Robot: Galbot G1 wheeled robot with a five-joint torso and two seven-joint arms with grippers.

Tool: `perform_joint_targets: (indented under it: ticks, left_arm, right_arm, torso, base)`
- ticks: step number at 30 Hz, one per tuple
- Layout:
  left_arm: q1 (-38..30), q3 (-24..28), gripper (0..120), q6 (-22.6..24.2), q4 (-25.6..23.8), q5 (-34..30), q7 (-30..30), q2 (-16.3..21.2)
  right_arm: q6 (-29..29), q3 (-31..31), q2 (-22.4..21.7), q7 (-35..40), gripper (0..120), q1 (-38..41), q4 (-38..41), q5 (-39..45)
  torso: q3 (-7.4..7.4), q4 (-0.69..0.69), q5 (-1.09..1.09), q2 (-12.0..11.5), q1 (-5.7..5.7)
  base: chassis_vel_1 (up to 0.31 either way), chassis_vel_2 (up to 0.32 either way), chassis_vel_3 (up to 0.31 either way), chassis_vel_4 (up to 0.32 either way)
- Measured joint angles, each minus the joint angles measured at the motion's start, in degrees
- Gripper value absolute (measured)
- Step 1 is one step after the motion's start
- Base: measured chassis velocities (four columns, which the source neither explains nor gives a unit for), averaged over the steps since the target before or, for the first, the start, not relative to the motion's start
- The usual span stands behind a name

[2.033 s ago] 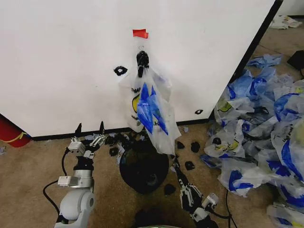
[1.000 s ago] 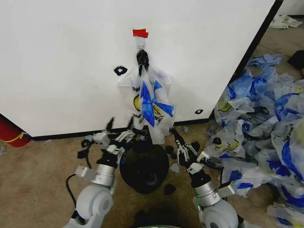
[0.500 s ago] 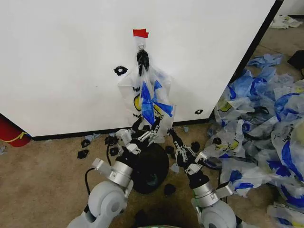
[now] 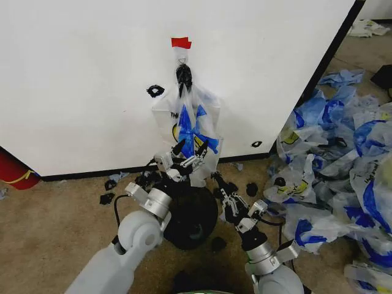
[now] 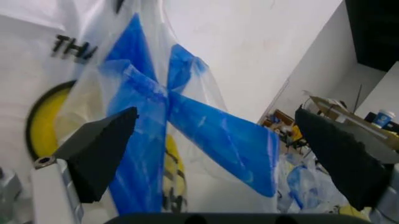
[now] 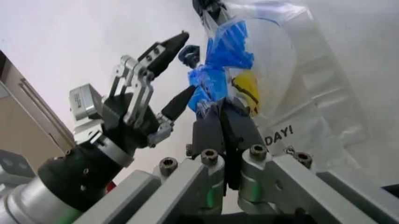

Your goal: Pick up the garbage bag from the wall and place it over the trash bin.

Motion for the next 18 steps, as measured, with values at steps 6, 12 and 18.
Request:
perform_joint_targets:
  ticks: [6,12,18]
  left_arm:
    - [0.4,-1.76,100,-0.29,-0.33,0.25,0.41,1.29]
    - [0.14,-1.84,100,-0.49,0.47,0.14,0.46,1.69]
    - [-0.5,-0.82,100,-0.58,1.62,0.08,0.45,1.17]
  right_arm:
    - [0.05,-0.54,0.35,0.0,0,0.37,-0.48,-0.08]
    - [0.13,-0.79,0.65,-0.03,0,0.6,-0.78,-0.19]
    - [0.29,-0.65,0.65,-0.19,0,0.46,-0.82,-0.21]
  torso:
    - [0.0,0.0,0.0,0.0,0.0]
    - [0.0,0.0,0.01,0.0,0.0]
    - [0.0,0.0,0.0,0.0,0.0]
  base:
    - [0.0,0.0,0.0,0.0]
    - [0.0,0.0,0.0,0.0]
    - [0.0,0.0,0.0,0.0]
